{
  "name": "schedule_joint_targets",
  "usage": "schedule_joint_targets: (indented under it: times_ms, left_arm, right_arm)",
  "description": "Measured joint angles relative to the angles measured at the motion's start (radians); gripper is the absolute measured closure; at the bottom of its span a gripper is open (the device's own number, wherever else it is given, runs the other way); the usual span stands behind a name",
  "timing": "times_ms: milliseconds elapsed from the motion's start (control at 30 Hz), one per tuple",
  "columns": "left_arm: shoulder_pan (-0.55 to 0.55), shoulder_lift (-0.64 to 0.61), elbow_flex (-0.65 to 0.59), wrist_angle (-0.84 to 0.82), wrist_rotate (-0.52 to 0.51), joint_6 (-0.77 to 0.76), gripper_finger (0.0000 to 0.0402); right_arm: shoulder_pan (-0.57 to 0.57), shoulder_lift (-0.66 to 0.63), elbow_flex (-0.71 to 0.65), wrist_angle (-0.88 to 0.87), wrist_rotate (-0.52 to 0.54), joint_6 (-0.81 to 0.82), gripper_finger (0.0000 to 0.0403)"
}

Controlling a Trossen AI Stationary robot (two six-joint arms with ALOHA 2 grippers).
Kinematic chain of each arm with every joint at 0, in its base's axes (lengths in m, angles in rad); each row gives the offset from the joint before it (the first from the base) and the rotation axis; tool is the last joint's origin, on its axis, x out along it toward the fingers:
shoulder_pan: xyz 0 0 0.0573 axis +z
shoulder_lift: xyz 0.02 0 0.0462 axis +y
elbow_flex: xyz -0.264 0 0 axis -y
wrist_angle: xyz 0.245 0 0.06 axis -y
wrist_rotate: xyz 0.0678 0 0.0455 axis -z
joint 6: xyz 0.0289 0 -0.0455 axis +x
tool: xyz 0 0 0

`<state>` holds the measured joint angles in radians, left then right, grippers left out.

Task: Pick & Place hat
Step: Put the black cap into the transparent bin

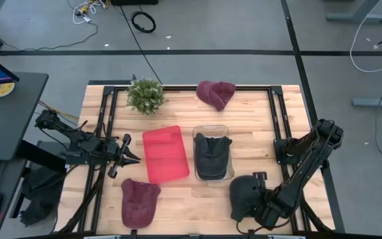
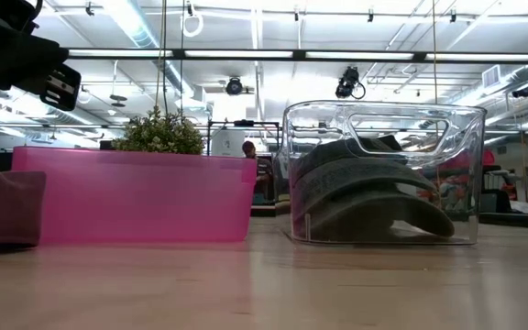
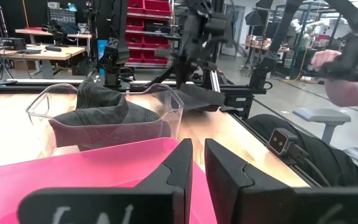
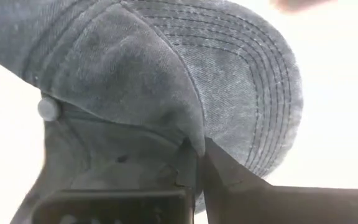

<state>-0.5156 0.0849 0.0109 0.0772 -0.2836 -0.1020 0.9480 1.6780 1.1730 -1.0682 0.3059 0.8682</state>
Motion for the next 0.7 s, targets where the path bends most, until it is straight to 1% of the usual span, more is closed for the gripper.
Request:
schedule_joint_targets:
  times_ms: [233,333,467,600,700]
  left_arm:
    - [0.000,0.000,0.000,0.000,0.000,0.000,0.0358]
    - [0.000,0.000,0.000,0.000,0.000,0.000,0.0358]
    - [0.000,0.000,0.000,0.000,0.000,0.000,0.0358]
    - [0.000,0.000,0.000,0.000,0.000,0.000,0.0358]
    - [0.000,0.000,0.000,0.000,0.000,0.000,0.0358]
  right_arm:
    - [-0.084,-0.045,0.192,-0.136,0.288,-0.220,0.0397]
    - [-0.130,-0.069,0.268,-0.173,0.358,-0.288,0.0397]
    - [-0.200,-0.098,0.324,-0.156,0.459,-0.382,0.0398]
    - [-0.315,-0.105,0.338,-0.125,0.495,-0.409,0.0398]
    - [-0.407,-0.100,0.338,-0.088,0.483,-0.399,0.0398]
